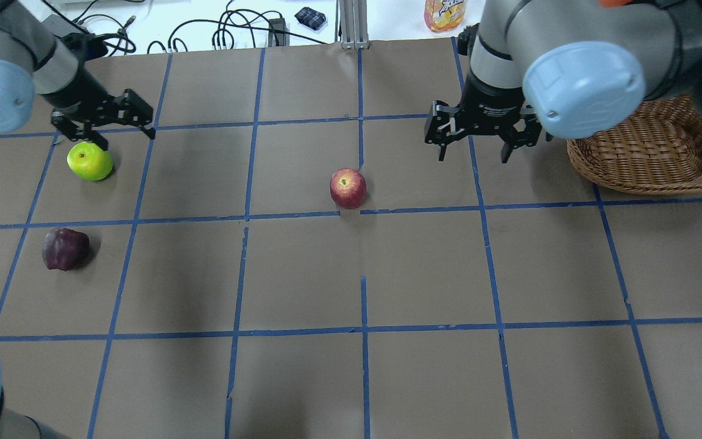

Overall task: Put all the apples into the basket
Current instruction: 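Grasp the red-yellow apple with the right gripper while the left grasps the dark red apple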

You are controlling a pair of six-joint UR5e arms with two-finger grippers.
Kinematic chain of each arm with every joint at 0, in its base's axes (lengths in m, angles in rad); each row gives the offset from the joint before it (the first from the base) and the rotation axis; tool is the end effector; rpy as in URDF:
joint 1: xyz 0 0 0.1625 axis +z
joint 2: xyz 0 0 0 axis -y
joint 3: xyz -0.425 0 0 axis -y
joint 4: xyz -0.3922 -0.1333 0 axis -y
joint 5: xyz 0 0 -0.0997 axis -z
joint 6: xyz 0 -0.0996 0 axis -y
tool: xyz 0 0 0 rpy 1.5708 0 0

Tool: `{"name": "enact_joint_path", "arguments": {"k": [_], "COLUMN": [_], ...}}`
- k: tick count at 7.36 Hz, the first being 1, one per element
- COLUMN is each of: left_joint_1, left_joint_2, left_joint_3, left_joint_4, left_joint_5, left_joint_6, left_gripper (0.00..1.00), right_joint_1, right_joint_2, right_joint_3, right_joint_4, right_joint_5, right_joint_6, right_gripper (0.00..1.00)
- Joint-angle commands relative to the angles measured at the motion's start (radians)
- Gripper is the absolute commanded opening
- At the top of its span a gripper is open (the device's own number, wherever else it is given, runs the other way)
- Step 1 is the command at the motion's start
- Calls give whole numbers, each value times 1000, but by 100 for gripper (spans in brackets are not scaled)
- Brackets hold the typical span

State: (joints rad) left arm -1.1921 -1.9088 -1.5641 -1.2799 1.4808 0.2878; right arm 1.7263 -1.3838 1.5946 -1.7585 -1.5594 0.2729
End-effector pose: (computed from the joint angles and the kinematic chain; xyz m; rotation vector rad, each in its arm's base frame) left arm 0.0924 -0.6170 0.3327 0.1410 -3.0401 -0.0133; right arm 0.2195 -0.5323 0.3962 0.1841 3.1297 0.0392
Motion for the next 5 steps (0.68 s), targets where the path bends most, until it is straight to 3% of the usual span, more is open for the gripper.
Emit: {"name": "enact_joint_path", "arguments": {"k": [1, 3, 5], "left_joint_1": [168, 238, 292], "left_joint_2": [-19, -13, -38], "left_joint_3": [-8, -118, -158], "left_joint_4": [-45, -41, -22], "left_joint_5": [76, 101, 105], "left_joint_6": [229, 423, 432], "left_gripper": [100, 100, 100], "right_joint_1": [129, 197, 228], "right_joint_2": [145, 270, 360], "right_joint_3": [-43, -141, -163], "right_joint_4": [-152, -154, -206], "right_joint_5": [4, 2, 4], "right_joint_6": [221, 325, 350], "right_gripper": [100, 100, 100]}}
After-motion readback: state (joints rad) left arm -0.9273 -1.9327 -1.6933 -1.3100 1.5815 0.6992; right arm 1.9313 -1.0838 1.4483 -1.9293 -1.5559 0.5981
